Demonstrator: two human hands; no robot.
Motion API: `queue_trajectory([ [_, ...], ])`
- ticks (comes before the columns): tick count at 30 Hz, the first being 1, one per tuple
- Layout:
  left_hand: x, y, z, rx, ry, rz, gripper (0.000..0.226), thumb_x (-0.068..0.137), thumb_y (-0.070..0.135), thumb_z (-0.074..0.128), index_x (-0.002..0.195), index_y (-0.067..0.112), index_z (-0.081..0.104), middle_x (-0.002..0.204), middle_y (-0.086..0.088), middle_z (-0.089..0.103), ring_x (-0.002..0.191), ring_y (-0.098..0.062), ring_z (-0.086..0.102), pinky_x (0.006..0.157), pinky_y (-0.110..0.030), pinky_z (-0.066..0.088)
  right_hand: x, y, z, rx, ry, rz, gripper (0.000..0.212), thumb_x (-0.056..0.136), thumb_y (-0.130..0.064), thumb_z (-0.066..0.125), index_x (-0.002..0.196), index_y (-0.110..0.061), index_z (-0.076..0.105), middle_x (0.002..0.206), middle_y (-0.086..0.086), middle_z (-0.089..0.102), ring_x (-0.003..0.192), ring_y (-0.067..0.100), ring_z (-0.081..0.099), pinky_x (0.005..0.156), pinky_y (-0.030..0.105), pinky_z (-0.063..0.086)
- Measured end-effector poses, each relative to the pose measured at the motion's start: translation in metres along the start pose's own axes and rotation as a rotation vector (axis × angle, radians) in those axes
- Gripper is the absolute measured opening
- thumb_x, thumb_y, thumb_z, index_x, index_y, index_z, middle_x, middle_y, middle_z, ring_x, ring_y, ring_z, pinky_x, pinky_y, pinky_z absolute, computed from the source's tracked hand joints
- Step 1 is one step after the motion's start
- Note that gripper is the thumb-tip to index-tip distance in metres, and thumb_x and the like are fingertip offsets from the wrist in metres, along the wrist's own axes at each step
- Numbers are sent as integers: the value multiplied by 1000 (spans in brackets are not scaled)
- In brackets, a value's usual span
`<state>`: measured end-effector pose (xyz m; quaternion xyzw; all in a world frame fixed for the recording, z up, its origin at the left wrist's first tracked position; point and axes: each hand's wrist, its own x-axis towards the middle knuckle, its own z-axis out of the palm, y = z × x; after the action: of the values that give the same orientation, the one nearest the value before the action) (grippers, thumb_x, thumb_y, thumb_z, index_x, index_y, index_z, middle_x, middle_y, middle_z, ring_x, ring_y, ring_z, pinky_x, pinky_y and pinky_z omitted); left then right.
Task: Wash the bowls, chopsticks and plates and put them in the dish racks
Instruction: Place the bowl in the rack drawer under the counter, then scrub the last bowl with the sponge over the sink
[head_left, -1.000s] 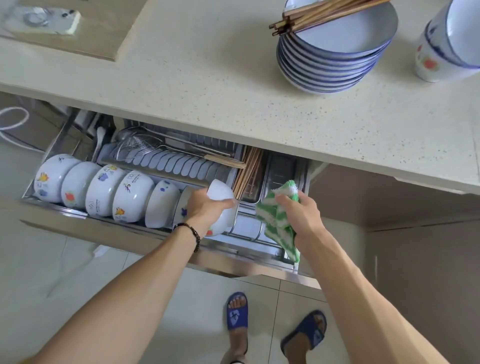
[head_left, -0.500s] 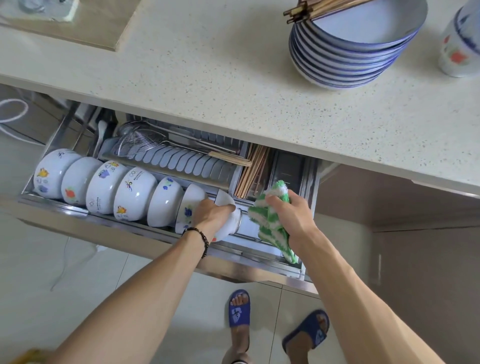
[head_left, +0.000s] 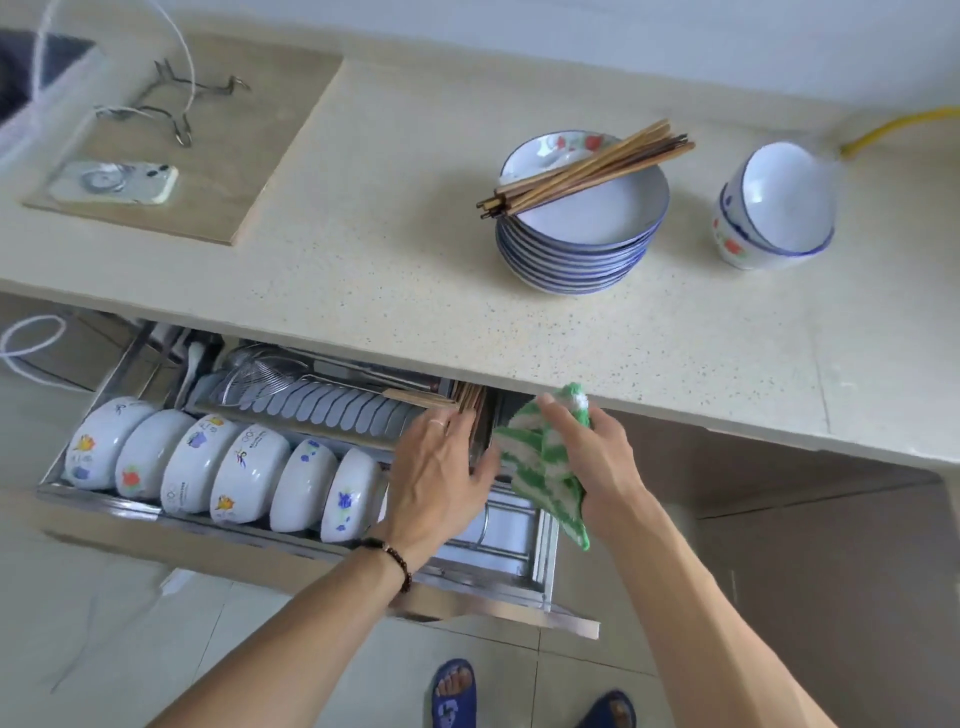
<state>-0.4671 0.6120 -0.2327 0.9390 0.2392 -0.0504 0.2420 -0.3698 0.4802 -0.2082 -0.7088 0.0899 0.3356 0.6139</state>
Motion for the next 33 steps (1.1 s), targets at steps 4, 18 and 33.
queue_trajectory([
  [4, 19, 61, -24, 107, 46, 185, 60, 103, 49, 39, 149, 11, 42, 155, -15, 41, 146, -29, 31, 121, -42, 21, -7, -51, -57, 69, 60, -56, 35, 87, -39, 76, 102, -8, 68, 95, 18, 76, 85, 40, 74, 82, 61, 58],
  [18, 164, 278, -8, -65, 4, 231, 62, 102, 46, 45, 153, 17, 23, 154, -5, 35, 128, -24, 51, 94, -34, 45, 106, -170, -256, 119, 299, -97, 41, 78, -36, 84, 98, -5, 65, 96, 21, 73, 69, 31, 75, 67, 58, 61],
  [33, 289, 335, 19, -280, 132, -230, 38, 94, 18, 58, 131, 11, 50, 125, -12, 54, 122, -29, 47, 91, -36, 38, 257, -231, -316, -443, 390, -290, 55, 80, -49, 72, 127, -23, 56, 103, 0, 61, 95, 25, 62, 79, 48, 59],
])
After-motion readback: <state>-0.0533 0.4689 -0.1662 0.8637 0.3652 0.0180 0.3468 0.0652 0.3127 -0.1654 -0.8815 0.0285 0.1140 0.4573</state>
